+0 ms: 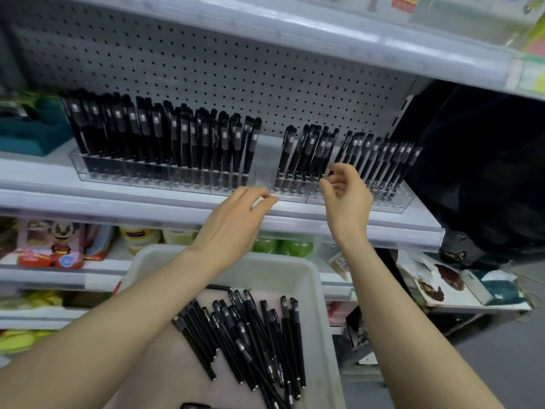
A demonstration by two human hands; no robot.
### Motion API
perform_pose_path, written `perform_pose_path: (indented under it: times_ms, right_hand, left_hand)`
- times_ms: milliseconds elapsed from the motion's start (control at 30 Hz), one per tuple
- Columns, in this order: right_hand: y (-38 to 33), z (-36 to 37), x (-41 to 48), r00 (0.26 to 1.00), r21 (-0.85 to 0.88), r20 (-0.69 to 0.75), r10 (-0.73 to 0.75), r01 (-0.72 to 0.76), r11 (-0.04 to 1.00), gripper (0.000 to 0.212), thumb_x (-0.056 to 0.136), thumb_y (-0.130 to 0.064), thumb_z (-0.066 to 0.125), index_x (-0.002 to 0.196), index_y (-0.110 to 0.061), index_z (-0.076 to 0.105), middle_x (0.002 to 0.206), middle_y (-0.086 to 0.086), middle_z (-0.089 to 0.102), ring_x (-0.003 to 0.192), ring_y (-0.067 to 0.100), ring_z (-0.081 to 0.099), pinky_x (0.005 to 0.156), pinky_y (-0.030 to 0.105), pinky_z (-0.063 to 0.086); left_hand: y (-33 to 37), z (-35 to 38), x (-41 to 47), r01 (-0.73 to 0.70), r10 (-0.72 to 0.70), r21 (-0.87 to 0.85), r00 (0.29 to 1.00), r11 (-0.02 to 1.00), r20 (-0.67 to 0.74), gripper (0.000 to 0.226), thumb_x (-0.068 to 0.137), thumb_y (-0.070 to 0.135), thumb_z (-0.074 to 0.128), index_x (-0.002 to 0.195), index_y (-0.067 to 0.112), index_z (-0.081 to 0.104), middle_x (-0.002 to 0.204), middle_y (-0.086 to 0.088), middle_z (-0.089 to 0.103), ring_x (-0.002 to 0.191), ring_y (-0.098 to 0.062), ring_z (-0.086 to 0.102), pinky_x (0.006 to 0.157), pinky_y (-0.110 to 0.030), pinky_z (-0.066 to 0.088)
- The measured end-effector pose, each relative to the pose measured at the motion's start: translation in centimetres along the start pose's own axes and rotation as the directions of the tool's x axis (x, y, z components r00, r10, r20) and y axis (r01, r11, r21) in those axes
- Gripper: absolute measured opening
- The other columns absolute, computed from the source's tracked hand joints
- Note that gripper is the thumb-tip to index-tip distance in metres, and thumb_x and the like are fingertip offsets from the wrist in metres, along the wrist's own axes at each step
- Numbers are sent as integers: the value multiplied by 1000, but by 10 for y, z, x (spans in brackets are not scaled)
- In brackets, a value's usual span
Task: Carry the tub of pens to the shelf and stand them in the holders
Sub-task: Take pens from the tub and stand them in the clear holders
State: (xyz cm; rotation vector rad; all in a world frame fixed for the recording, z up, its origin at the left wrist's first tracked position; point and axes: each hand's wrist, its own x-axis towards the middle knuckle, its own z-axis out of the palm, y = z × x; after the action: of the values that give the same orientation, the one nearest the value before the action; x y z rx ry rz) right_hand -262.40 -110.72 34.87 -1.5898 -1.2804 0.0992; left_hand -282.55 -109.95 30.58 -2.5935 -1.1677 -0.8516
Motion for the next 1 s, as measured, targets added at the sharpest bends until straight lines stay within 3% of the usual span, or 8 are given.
perform_pose_path:
  times_ms: [133,233,333,433,500,667,867,1000]
  right_hand:
    - [2,14,-54,996,15,87,6,-7,1000,13,91,-14,67,103,-18,67,85,-7,65,75,3,58,69,13,48]
    - [11,26,-94,976,-9,215,21,-19,1000,9,89,-13,68,98,-15,68,79,-6,65,70,0,56,65,6,42]
    - [25,39,-124,913,-168,387,126,-64,984,11,86,-15,70,97,-15,70,78,-11,62,66,-3,53,62,0,36]
    - [39,46,-143,805,-344,512,299,-127,930,11,86,-20,69,96,-17,70,77,-8,62,77,10,63,66,12,42]
    - [48,48,-151,757,-436,539,369,-125,891,10,85,-25,72,92,-19,68,85,-2,67,89,20,65,77,25,47]
    - [51,51,-159,680,-544,594,431,-55,837,20,79,-33,77,83,-19,64,93,5,70,91,24,64,83,34,52]
    - [49,57,-160,679,-589,583,446,-25,808,14,83,-24,68,90,-12,70,96,9,71,96,28,64,80,30,49]
    - [47,55,-154,712,-461,546,442,-186,868,6,83,-27,69,83,-22,65,86,-1,67,85,18,62,76,25,45]
  left_hand:
    - [-13,6,-51,14,-13,-38,1000,999,28,46,80,1,73,124,9,64,117,-10,65,101,-28,62,79,-41,57]
    - [-29,15,-88,46,-47,8,996,999,75,50,81,6,71,130,9,61,127,-13,61,113,-32,58,96,-44,50]
    - [-39,25,-110,72,-83,87,988,994,127,61,79,8,72,137,7,53,135,-16,54,123,-36,49,105,-49,42]
    - [-40,34,-117,75,-95,118,980,990,172,72,77,13,75,142,7,46,134,-16,52,123,-35,45,110,-52,35]
    - [-39,38,-117,81,-101,117,979,990,179,72,79,15,74,143,7,43,133,-16,52,123,-34,44,112,-52,31]
    - [-37,42,-117,97,-114,98,978,990,176,69,80,15,70,143,8,42,132,-14,51,123,-33,43,114,-53,26]
    - [-38,40,-118,114,-121,52,977,992,177,69,81,13,69,144,10,42,135,-12,50,126,-31,42,116,-51,23]
    - [-37,39,-118,136,-131,-28,982,990,139,64,84,14,68,143,12,45,135,-11,52,127,-29,43,117,-51,22]
